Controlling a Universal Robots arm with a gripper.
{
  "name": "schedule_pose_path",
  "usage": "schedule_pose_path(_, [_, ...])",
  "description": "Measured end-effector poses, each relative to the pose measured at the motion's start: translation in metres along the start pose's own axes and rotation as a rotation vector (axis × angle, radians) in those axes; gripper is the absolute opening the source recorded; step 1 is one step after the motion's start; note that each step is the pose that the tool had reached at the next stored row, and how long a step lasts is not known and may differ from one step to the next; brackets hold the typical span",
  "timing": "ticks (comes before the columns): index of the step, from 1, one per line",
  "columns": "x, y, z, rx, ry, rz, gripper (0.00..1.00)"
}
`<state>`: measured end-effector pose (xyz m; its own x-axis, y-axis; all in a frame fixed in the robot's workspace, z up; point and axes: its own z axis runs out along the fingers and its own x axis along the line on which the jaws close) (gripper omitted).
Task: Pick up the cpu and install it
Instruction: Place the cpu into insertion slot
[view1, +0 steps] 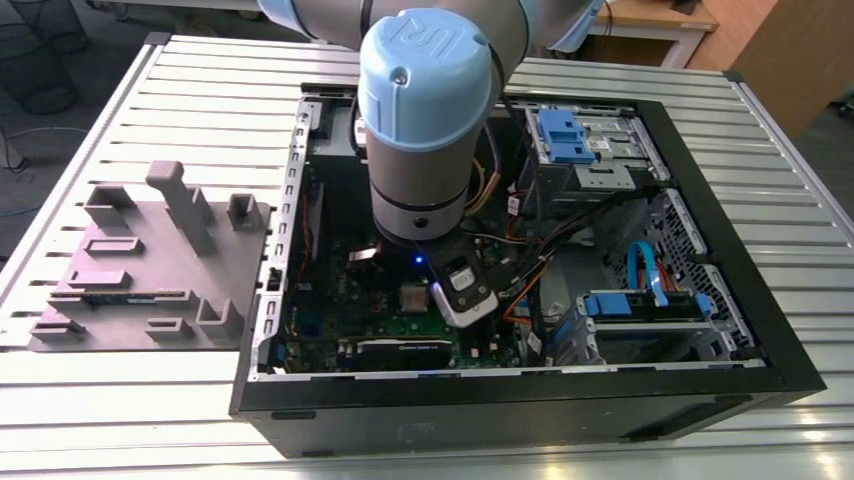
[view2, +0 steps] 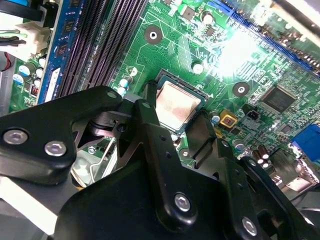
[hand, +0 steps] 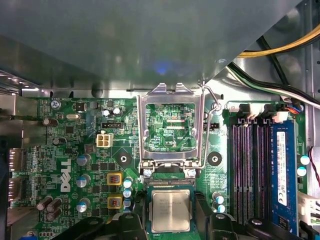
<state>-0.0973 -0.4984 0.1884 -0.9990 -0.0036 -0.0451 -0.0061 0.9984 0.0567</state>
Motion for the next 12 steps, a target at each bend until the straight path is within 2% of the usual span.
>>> schedule_pose_path(12, [-0.0002, 0.0003, -0.0007, -0.0019, -0.0011, 0.0, 0.48])
